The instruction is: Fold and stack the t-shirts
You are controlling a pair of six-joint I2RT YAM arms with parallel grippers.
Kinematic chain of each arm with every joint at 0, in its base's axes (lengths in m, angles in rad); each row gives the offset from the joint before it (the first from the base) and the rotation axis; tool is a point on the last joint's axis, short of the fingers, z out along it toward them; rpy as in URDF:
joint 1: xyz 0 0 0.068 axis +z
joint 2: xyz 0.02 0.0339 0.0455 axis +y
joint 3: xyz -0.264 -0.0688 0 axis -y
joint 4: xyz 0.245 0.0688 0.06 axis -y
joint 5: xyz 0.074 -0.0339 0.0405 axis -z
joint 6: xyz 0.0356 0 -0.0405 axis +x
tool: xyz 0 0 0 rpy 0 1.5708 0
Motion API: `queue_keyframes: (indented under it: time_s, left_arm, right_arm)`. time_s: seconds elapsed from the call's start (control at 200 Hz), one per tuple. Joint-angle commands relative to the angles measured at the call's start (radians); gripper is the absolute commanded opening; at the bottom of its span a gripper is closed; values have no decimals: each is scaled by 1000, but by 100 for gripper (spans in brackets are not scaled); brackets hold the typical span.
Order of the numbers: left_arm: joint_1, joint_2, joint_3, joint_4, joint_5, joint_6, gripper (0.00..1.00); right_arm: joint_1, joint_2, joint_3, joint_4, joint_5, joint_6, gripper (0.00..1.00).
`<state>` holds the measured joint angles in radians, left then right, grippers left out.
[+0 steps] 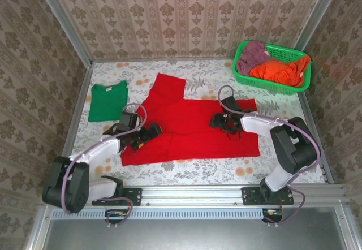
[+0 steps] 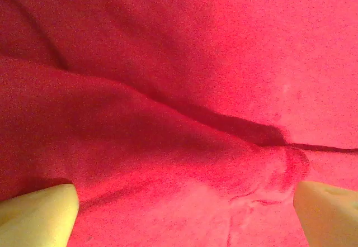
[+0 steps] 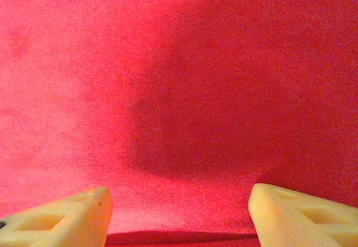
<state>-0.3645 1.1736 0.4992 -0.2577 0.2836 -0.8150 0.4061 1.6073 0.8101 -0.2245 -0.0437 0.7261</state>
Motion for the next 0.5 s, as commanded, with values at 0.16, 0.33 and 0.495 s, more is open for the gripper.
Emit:
queue_keyframes:
  time_s: [0.16,0.33,0.495]
  left_arm:
    - [67,57,257,-170,-97,175,100]
    - [154,317,535,-183,-59,445,100]
    - [195,582,825,-289,44,796,96]
  right_arm:
    - [5,-102,71,-128,-42,-42,68]
    - [-3,-55,194,-132,-28,-119,69]
    - [-24,6,279,-136,-50,-157,69]
